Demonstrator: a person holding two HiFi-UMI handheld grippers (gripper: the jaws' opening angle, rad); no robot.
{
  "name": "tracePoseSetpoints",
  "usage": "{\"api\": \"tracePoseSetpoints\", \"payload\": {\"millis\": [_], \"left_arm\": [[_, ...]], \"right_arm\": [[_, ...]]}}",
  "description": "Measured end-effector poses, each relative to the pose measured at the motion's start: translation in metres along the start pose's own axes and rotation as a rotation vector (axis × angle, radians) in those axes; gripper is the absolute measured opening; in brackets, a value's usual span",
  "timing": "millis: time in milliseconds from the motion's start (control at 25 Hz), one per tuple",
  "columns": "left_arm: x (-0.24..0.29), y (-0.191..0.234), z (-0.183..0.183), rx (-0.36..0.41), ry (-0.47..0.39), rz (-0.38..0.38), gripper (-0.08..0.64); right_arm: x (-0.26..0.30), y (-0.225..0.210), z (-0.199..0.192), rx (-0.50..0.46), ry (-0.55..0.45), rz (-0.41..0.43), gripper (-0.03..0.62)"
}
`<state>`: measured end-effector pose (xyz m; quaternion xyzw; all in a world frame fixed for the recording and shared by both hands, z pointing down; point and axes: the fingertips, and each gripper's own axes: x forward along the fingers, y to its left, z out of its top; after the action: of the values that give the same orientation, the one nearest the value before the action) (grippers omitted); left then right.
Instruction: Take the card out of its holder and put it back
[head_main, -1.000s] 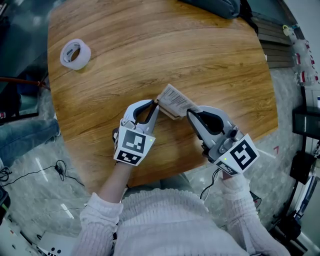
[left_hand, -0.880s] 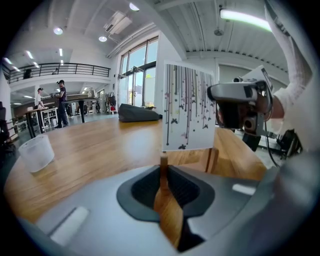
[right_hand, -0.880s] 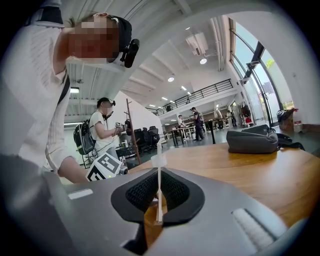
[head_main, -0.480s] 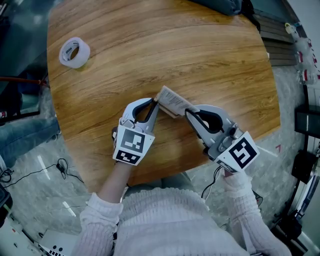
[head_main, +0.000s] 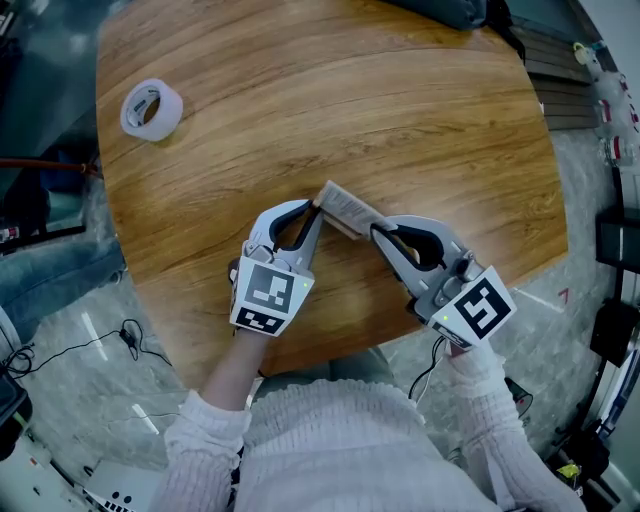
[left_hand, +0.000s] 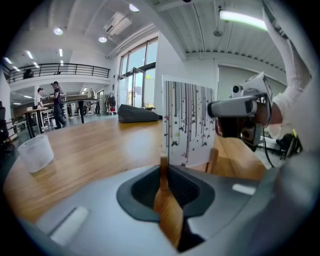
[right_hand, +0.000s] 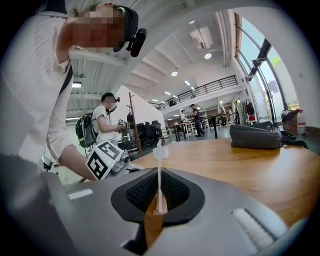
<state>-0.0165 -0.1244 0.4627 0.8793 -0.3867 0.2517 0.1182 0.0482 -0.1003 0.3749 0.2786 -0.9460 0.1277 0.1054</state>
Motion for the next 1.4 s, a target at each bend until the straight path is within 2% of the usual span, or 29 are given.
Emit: {"api": "tracePoseSetpoints", "payload": {"millis": [320, 760, 1000, 1400], "left_arm": [[0.000, 0.001, 0.000, 0.010, -0.004, -0.010, 0.051], [0.000, 0.001, 0.000, -0.002, -0.016, -0.016, 0.050], [0.000, 0.002, 0.000, -0.010, -0.019, -0.021, 0.049], [-0.001, 0.005, 0.000, -0.055, -0.025, -0.021, 0.051]], "right_arm": [[0.004, -0.002, -0.009, 0.016, 0.018, -0.005, 0.014], [0.008, -0.001, -0.026, 0.025, 0.103, -0.012, 0.014], [0.009, -0.003, -0.027, 0.002, 0.089, -0.026, 0.043], [0.004, -0.003, -0.018, 0.044, 0.058, -0.081, 0.083]]}}
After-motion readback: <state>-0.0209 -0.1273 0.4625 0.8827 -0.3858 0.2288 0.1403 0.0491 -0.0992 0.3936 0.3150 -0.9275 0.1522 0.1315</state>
